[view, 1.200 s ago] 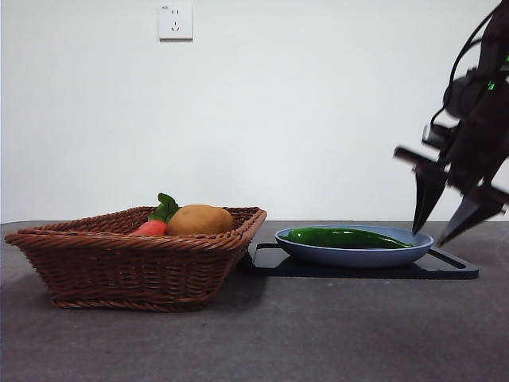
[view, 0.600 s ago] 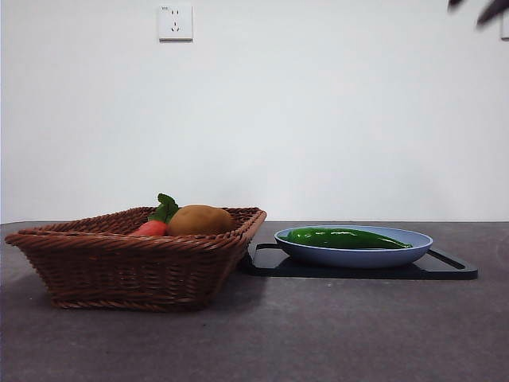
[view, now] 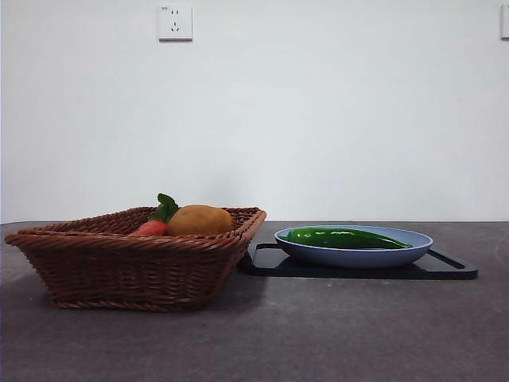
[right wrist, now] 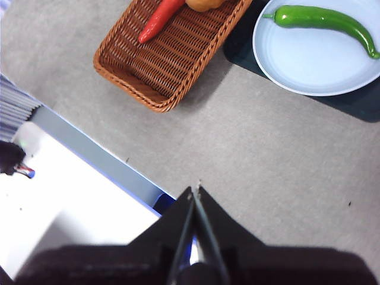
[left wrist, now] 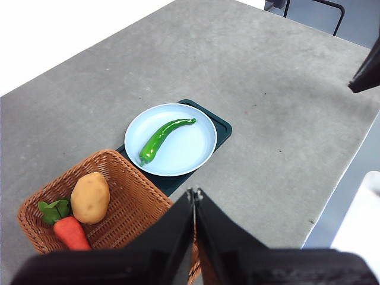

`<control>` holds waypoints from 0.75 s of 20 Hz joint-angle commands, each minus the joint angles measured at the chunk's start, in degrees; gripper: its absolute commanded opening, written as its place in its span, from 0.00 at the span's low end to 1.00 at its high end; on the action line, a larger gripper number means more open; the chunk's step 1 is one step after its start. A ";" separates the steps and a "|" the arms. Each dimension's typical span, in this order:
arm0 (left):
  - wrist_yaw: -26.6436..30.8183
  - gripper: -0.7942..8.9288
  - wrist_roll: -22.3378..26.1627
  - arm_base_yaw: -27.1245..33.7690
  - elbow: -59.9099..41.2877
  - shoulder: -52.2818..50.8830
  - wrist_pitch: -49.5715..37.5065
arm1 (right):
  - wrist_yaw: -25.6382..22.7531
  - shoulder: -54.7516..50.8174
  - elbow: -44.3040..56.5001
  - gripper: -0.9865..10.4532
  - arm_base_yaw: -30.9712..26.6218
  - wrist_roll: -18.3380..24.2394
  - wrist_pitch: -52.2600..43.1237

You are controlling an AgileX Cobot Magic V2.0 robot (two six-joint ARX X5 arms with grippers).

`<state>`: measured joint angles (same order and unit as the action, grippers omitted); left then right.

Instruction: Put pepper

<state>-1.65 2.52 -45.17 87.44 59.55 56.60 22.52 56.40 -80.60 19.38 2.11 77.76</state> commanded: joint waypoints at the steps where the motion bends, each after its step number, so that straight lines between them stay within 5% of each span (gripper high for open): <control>1: 0.07 0.09 0.50 -0.50 1.05 0.42 -0.46 | -0.04 0.48 -0.98 0.09 0.17 -2.05 0.70; 12: 0.11 0.09 0.50 -0.46 1.05 0.42 -2.56 | -3.19 0.48 -0.98 0.09 0.15 -2.08 0.66; 15: 1.86 0.09 8.13 2.43 1.01 0.04 -6.47 | -3.17 0.48 -0.98 0.09 0.15 -2.08 0.66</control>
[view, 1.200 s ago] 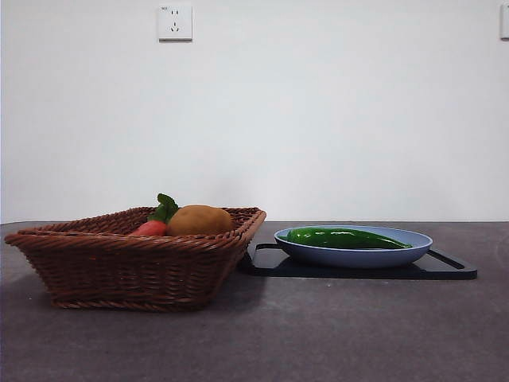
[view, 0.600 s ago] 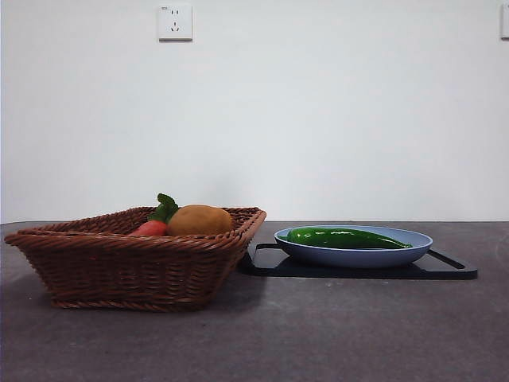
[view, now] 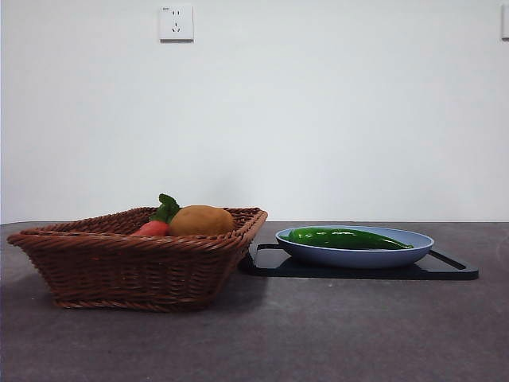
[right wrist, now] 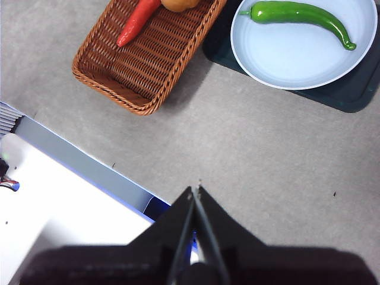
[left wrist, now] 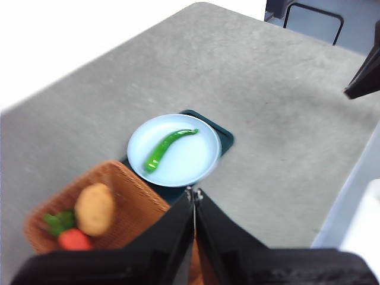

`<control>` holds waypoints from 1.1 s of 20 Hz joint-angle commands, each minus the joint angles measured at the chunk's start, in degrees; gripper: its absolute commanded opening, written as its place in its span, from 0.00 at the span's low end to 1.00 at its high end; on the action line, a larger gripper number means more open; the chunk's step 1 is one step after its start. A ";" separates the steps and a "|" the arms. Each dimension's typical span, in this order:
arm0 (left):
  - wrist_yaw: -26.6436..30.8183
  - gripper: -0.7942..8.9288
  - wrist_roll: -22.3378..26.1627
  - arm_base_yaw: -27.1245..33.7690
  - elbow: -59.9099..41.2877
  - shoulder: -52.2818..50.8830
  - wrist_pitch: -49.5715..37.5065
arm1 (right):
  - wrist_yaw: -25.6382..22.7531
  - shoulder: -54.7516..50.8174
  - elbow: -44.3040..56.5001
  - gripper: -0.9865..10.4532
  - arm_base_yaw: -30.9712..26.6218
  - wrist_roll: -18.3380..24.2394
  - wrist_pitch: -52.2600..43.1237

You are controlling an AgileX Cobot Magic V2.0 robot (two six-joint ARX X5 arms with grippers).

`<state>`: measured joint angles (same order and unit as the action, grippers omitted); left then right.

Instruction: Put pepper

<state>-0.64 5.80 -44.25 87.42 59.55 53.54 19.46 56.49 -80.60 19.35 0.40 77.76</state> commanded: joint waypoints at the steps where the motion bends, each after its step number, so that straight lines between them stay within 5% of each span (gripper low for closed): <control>1: 1.07 0.09 5.03 4.33 1.01 -0.81 -6.45 | -0.11 0.39 -0.98 0.09 0.17 -0.37 0.66; 6: 0.33 0.09 5.53 24.59 -4.98 -9.18 -23.02 | -0.13 0.39 -0.98 0.09 0.17 -0.37 0.66; 12: 2.03 0.09 5.38 42.77 -31.39 -29.05 -41.40 | -0.13 0.39 -0.98 0.09 0.17 -0.37 0.66; 22: 3.41 0.09 -4.79 48.85 -71.76 -50.34 -50.51 | -0.13 0.39 -0.98 0.09 0.17 -0.37 0.66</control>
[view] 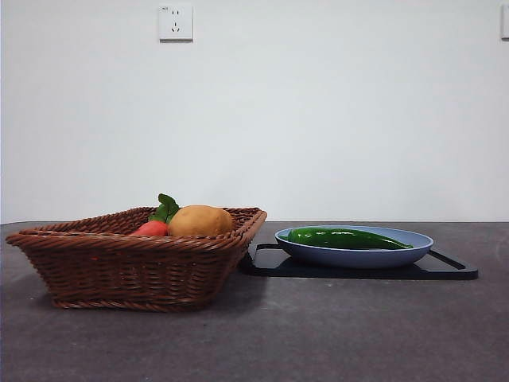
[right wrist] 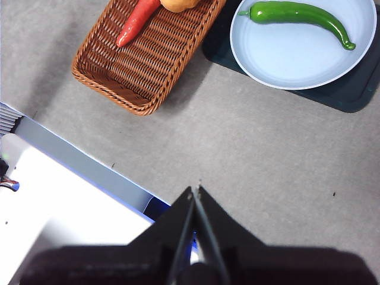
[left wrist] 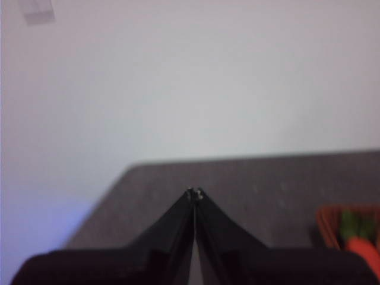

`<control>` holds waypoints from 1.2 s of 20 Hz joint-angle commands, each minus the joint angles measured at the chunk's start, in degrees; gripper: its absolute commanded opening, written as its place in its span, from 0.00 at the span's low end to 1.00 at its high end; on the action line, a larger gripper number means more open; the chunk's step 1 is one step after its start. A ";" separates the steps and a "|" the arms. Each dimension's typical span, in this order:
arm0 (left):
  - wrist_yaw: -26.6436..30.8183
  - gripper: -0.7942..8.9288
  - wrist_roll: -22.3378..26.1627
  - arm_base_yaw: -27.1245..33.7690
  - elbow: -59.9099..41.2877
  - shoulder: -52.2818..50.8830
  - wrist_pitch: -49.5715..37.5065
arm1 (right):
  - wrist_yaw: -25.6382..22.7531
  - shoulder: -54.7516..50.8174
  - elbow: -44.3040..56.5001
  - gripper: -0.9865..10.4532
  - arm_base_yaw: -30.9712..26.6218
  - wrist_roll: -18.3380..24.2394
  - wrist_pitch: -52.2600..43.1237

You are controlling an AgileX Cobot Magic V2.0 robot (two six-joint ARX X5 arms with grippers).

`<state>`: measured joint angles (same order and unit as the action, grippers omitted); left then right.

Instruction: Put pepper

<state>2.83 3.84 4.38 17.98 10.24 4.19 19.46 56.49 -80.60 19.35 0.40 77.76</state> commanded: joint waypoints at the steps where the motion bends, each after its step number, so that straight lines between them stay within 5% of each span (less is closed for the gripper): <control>1: -0.09 0.09 -3.30 0.22 -4.42 -1.75 -1.16 | -0.11 0.39 -0.98 0.09 0.17 -0.37 0.66; 9: -0.09 0.09 -4.13 0.22 -14.64 -8.07 -1.03 | -0.11 0.39 -0.98 0.09 0.17 -0.37 0.66; 24: -0.11 0.09 -7.15 0.22 -17.59 -10.19 0.83 | -0.13 0.39 -0.98 0.09 0.17 -0.37 0.66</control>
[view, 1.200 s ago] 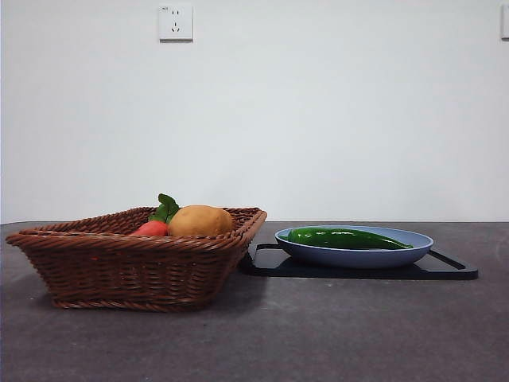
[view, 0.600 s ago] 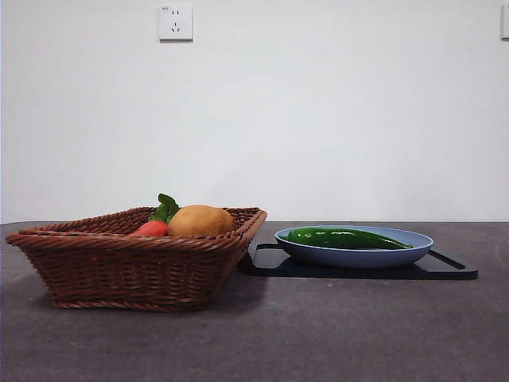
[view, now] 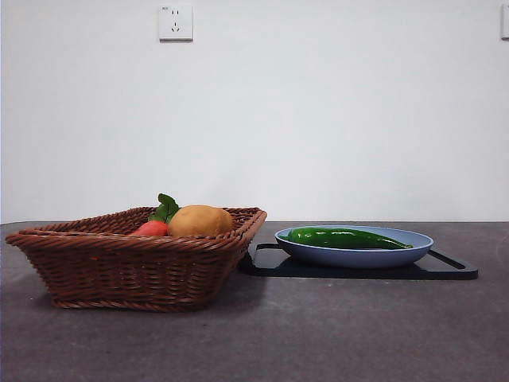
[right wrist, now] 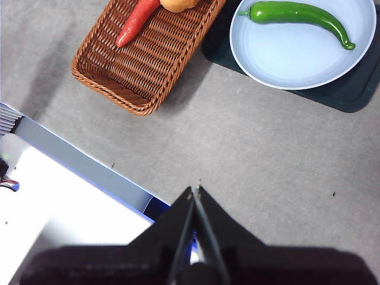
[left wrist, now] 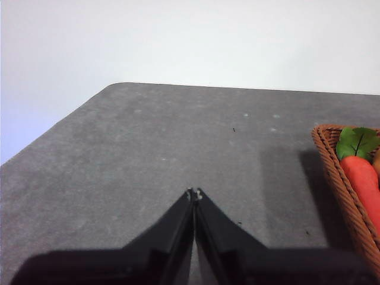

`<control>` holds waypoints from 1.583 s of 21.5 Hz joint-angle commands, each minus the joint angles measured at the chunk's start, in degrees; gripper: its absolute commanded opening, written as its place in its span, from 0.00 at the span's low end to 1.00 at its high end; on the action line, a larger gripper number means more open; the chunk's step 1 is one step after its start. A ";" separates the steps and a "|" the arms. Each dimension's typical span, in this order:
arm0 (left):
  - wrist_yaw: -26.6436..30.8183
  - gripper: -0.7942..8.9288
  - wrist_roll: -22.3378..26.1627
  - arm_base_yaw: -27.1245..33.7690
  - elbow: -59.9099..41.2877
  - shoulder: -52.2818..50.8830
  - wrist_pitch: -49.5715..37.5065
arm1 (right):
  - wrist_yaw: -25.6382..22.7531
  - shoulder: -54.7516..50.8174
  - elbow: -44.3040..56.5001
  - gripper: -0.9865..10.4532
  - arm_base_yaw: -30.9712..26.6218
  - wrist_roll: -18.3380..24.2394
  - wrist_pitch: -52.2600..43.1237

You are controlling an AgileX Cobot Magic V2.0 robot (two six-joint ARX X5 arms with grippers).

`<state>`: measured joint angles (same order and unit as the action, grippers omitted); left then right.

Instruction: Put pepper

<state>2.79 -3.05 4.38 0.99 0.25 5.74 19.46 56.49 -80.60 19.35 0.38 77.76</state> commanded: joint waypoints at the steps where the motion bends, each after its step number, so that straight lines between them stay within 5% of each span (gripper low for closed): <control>1: -0.07 0.09 -0.26 0.22 -0.61 -0.20 -0.77 | -0.13 0.39 -0.98 0.09 0.17 -0.35 0.66; 9: -0.07 0.09 -0.24 0.22 -0.61 -0.20 -1.01 | -0.57 -0.04 -0.98 0.09 -0.37 1.57 0.11; 12: -0.07 0.09 -0.26 0.22 -0.61 -0.20 -0.98 | -0.11 -5.09 0.79 0.09 -5.86 4.13 -10.69; 18: -0.07 0.09 -0.24 0.22 -0.61 -0.20 -1.01 | 1.14 -25.53 28.81 0.09 -16.00 -0.31 -47.98; 21: -0.07 0.09 -0.24 0.22 -0.61 -0.20 -1.01 | -2.51 -35.52 45.44 0.09 -17.51 -0.55 -63.06; 34: -0.07 0.09 -0.26 0.22 -0.61 -0.20 -1.01 | -9.40 -53.31 73.00 0.09 -17.42 -2.12 -72.98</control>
<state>2.79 -3.05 4.38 0.99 0.27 5.45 10.44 3.64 -7.97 1.87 -0.71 5.91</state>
